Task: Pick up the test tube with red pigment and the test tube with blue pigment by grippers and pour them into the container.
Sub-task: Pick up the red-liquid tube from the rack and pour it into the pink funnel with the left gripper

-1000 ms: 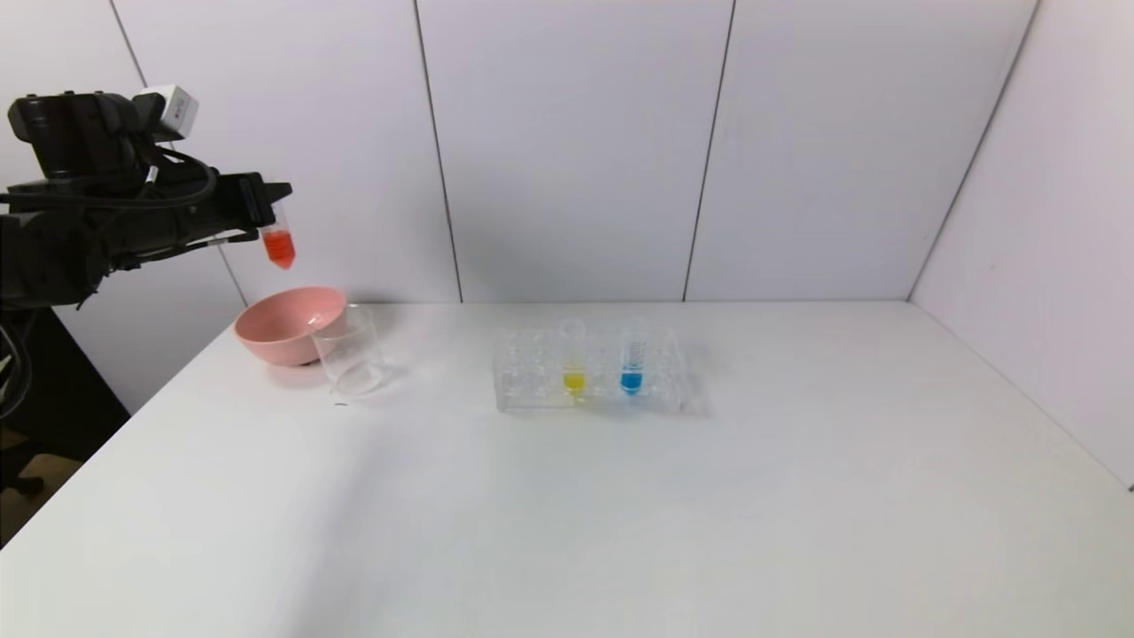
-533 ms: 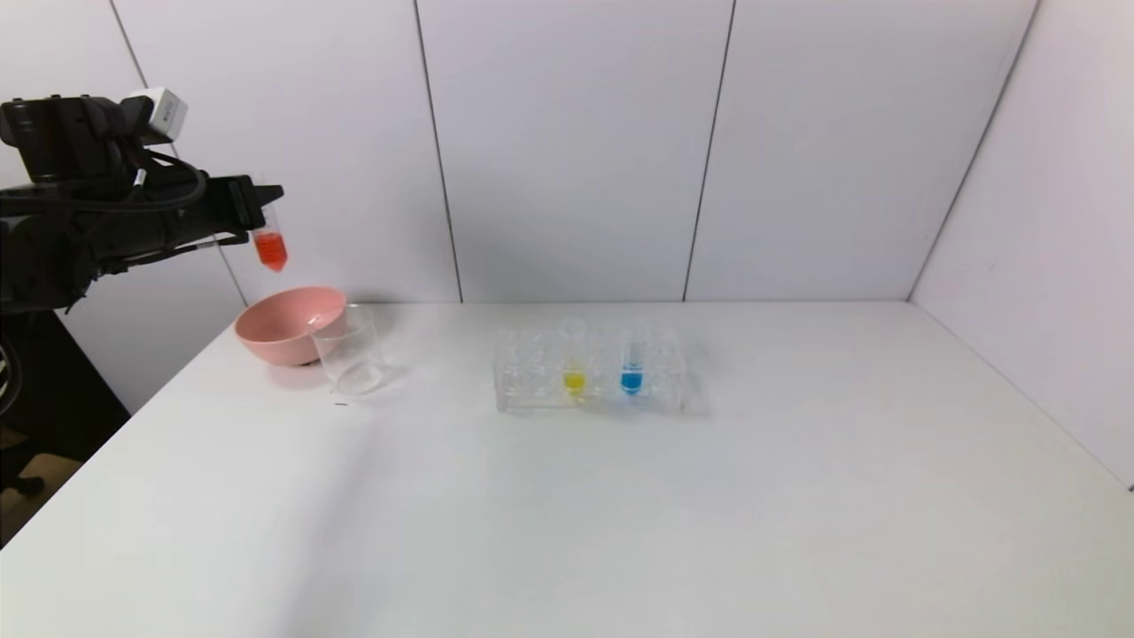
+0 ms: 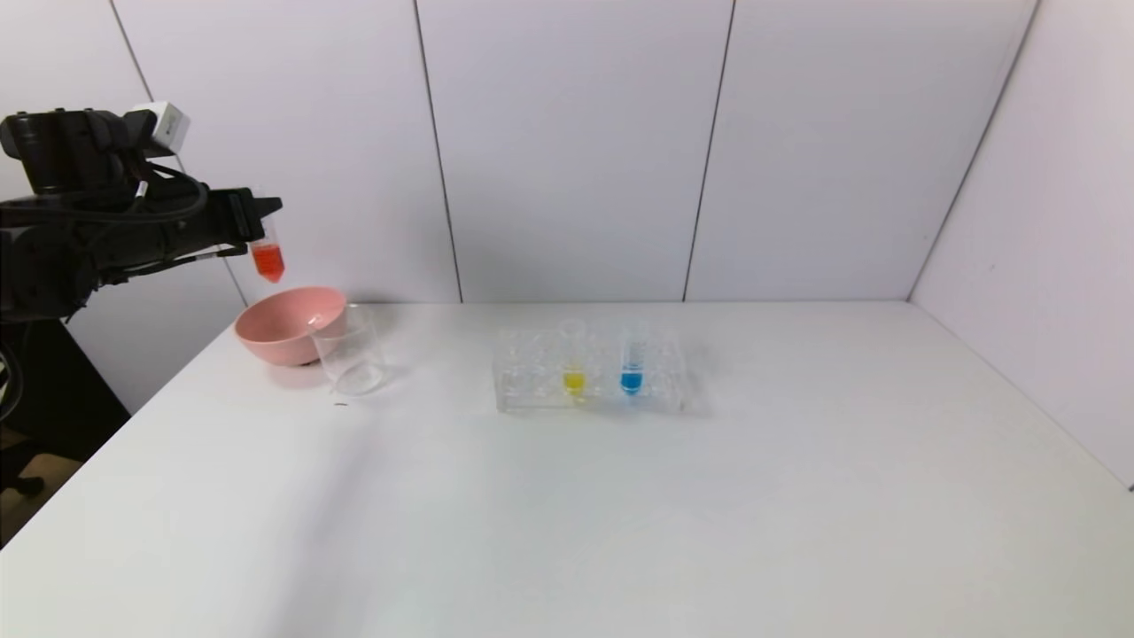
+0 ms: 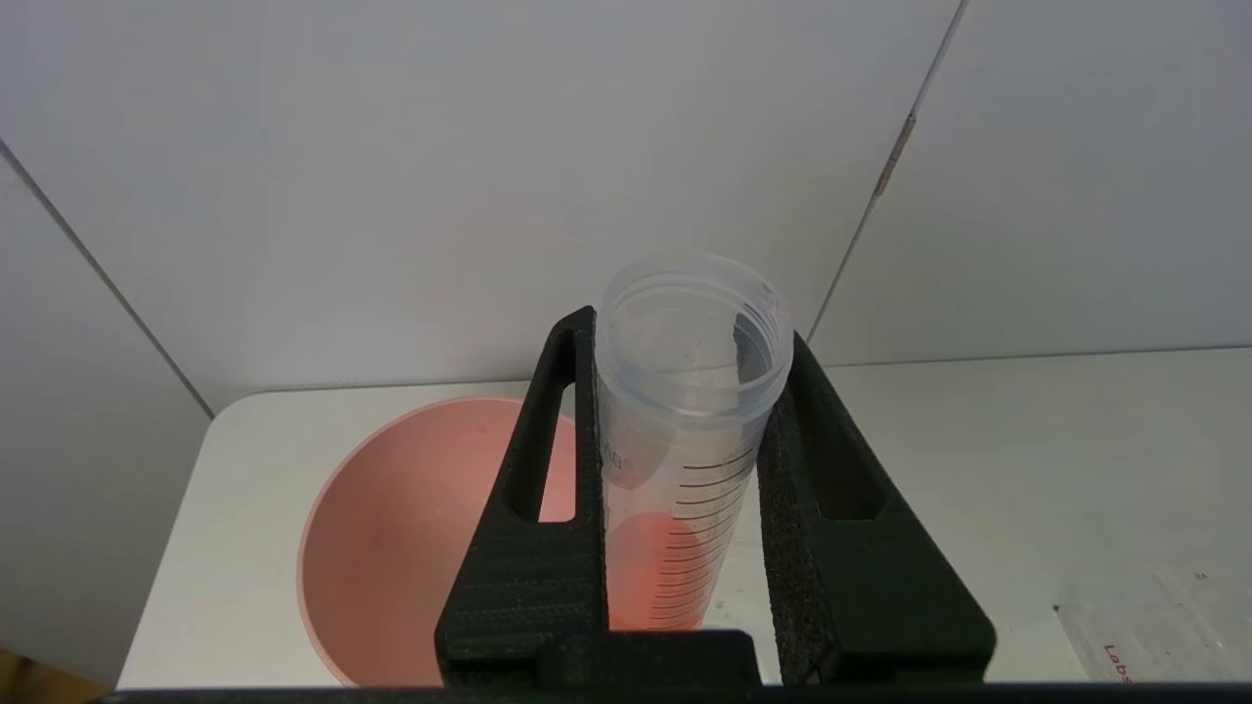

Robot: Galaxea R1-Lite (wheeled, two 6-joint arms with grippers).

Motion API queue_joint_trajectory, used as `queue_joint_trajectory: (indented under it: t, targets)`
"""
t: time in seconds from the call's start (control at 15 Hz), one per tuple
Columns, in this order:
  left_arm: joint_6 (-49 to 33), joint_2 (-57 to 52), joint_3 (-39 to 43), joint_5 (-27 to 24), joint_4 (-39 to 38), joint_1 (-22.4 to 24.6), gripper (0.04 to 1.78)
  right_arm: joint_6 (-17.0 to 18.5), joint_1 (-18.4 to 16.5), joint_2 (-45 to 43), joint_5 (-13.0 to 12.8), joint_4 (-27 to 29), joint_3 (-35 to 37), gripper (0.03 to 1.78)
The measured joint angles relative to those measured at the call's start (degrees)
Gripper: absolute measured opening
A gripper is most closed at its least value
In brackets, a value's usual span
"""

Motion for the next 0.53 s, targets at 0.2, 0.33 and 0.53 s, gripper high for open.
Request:
queue_joint_trajectory:
  t: [0.2, 0.33, 0.53]
  targets:
    - [1.0, 0.7, 0.7, 0.2, -2.7, 1.0, 0.46, 0.0, 0.0, 0.0, 0.0, 0.0, 0.0, 1.77]
    - [2.1, 1.2, 1.3, 0.5, -3.0, 1.3, 0.46, 0.0, 0.0, 0.0, 0.0, 0.0, 0.0, 1.77]
    - [2.1, 1.7, 2.5, 0.6, -3.3, 1.4, 0.46, 0.0, 0.0, 0.0, 0.0, 0.0, 0.0, 1.77]
